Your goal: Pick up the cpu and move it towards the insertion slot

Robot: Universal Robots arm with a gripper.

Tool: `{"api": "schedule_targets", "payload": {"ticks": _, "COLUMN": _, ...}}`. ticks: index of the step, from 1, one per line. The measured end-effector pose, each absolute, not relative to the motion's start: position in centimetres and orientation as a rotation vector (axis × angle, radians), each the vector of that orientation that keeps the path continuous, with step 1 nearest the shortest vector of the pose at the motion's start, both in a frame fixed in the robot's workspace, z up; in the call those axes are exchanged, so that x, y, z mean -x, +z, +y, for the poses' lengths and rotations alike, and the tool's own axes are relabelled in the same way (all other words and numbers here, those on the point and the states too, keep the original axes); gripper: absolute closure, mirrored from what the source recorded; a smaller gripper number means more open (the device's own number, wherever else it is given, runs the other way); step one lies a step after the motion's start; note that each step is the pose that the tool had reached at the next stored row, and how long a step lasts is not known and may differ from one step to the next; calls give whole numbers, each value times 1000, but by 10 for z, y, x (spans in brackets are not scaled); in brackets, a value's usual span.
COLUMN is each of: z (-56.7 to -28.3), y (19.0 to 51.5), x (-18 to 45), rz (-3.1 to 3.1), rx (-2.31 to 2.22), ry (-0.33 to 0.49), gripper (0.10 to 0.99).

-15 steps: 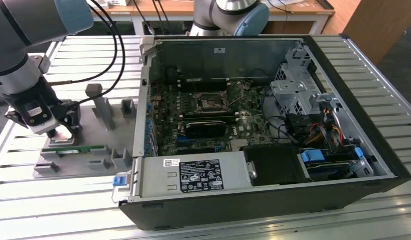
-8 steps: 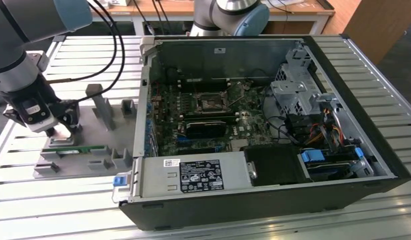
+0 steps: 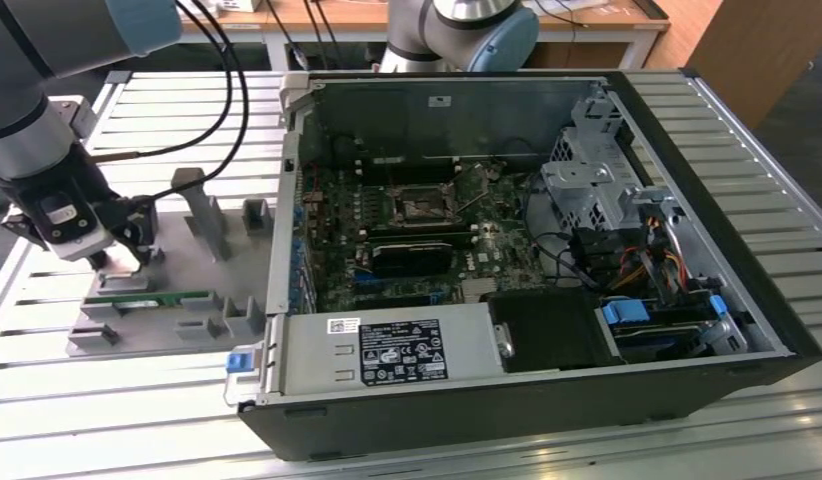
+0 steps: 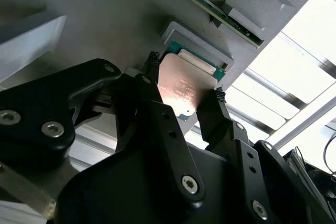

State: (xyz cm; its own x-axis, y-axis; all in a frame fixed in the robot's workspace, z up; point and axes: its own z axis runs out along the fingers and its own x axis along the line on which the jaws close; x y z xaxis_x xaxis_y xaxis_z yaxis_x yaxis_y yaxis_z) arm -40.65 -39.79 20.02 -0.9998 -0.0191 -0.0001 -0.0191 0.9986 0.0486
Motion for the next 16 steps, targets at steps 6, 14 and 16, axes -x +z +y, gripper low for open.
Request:
{"api": "schedule_targets", "payload": {"ticks": 6, "z": -398, "y": 204, "x": 406, "rz": -3140, "rx": -30, "ry": -76, "gripper": 545}}
{"api": "schedule_targets", "payload": {"ticks": 14, "z": -398, "y": 209, "x": 406, "rz": -3140, "rx": -30, "ry": -76, "gripper": 545}}
{"api": "schedule_targets", "payload": {"ticks": 16, "z": -398, "y": 210, "x": 406, "rz": -3140, "rx": -30, "ry": -76, "gripper": 545}}
